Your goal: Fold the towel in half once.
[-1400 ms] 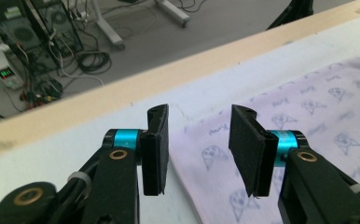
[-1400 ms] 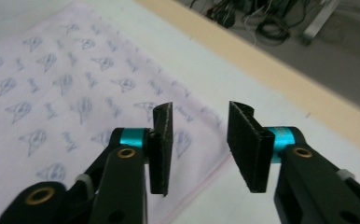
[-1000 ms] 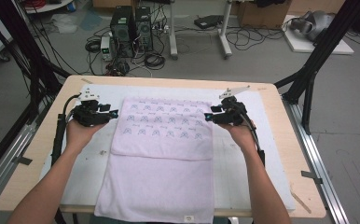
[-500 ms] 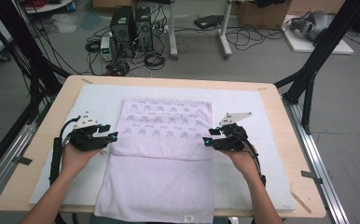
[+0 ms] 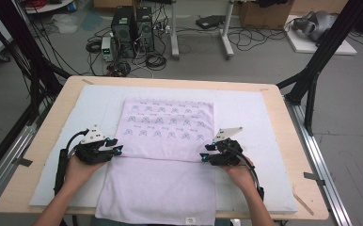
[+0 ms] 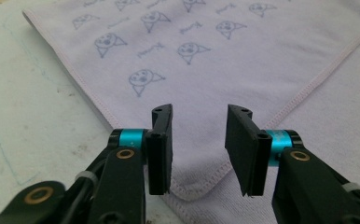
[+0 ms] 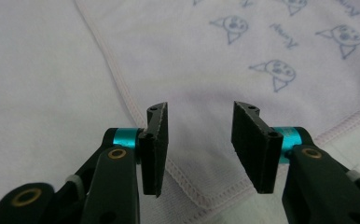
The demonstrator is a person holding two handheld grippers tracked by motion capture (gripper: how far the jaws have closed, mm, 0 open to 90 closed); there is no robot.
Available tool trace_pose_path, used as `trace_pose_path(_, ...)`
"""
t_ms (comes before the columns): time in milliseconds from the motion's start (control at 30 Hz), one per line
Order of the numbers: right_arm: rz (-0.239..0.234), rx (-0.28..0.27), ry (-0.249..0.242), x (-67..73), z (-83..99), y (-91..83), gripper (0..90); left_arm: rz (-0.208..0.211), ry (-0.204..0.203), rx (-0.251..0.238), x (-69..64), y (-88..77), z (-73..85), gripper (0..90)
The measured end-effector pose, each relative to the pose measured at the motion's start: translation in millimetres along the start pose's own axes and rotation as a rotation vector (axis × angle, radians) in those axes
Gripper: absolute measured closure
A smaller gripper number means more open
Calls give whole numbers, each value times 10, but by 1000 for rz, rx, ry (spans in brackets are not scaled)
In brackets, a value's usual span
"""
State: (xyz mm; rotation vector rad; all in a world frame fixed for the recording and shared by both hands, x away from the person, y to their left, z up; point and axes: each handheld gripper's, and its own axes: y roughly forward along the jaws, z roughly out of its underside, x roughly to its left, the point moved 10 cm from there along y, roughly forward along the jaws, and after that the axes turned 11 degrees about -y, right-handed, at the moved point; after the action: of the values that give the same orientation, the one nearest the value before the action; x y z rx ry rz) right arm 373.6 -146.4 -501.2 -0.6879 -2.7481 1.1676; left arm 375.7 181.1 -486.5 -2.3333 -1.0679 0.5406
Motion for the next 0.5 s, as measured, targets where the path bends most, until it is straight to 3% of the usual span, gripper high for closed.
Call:
trace_pose_path(133, -8, 29, -11, 20, 62, 79, 621, 6, -8, 48, 16, 59, 76, 700)
trace_pose_path(267, -12, -3, 5, 17, 71, 79, 690, 1, 11, 106, 4, 134, 159, 757)
trace_pose_path(400, -29, -9, 7, 29, 66, 78, 798, -10, 35, 96, -4, 137, 147, 839)
trace_pose_path(500, -46, -20, 18, 29, 60, 77, 855, -7, 30, 84, -8, 114, 124, 894)
